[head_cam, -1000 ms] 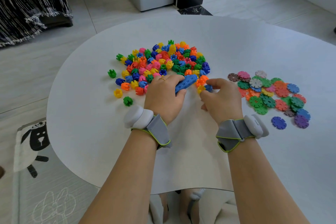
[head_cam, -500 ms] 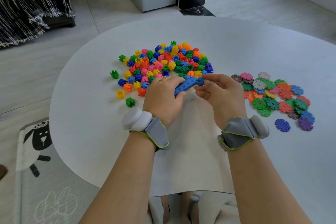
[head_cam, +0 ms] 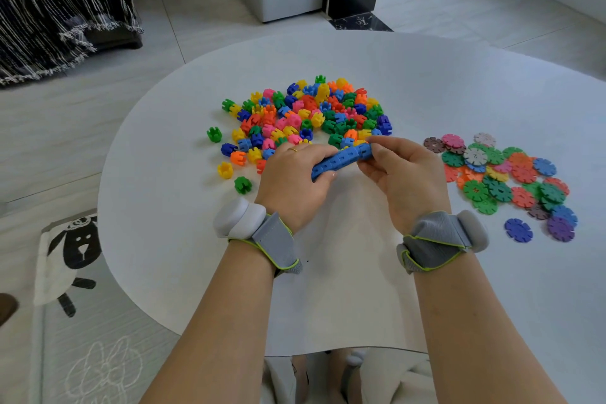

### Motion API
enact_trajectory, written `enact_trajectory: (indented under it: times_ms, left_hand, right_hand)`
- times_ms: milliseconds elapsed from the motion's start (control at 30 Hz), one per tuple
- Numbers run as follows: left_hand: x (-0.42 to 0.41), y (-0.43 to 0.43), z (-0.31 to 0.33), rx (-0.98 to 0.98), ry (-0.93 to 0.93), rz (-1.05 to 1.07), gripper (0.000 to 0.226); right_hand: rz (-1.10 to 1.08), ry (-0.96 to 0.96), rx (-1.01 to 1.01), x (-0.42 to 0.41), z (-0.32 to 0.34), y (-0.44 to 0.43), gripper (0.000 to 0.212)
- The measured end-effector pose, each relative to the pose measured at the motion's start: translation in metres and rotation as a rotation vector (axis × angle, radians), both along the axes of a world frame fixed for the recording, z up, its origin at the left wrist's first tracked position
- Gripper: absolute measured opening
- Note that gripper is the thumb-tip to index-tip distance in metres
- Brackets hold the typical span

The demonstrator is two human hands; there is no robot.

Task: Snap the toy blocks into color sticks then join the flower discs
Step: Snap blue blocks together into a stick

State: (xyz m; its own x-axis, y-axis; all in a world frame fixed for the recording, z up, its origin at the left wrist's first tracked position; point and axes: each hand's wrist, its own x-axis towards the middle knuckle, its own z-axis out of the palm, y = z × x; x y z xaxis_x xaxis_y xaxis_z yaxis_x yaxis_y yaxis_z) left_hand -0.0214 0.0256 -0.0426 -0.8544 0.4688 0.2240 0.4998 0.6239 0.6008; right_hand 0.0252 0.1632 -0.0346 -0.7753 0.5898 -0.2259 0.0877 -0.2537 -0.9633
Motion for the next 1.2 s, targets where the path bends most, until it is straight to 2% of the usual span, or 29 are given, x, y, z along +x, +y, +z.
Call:
enact_trajectory:
  times_ms: [533, 767, 833, 933, 1000, 1100, 1200]
  left_hand:
    - [0.000, 0.000, 0.001, 0.005, 0.012, 0.007, 0.032]
    - [0.000, -0.001, 0.001, -0.008, 0.014, 0.020, 0.028]
    - [-0.001, 0.001, 0.002, -0.032, 0.010, 0.027, 0.029]
    - [0.000, 0.003, 0.003, -0.008, 0.007, 0.046, 0.028]
    - [-0.001, 0.003, 0.002, 0.017, 0.009, 0.061, 0.027]
    - [-0.002, 0.001, 0.001, 0.026, 0.007, 0.069, 0.027]
    - [-0.003, 0.001, 0.000, 0.029, -0.002, 0.069, 0.026]
  right_hand:
    - [-0.022, 0.031, -0.034, -0.001, 0.000, -0.005, 0.012]
    - [0.058, -0.012, 0.050, 0.001, 0.000, -0.005, 0.015]
    - [0.040, -0.027, 0.148, -0.001, 0.000, -0.008, 0.017]
    - [-0.099, -0.121, 0.495, -0.005, -0.008, -0.005, 0.015]
    - [-0.151, -0.146, 0.648, -0.008, -0.013, 0.000, 0.015]
    - [-0.069, -0.231, 0.824, -0.014, -0.016, 0.007, 0.033]
    - [-0.004, -0.376, 0.943, -0.022, -0.015, 0.009, 0.039]
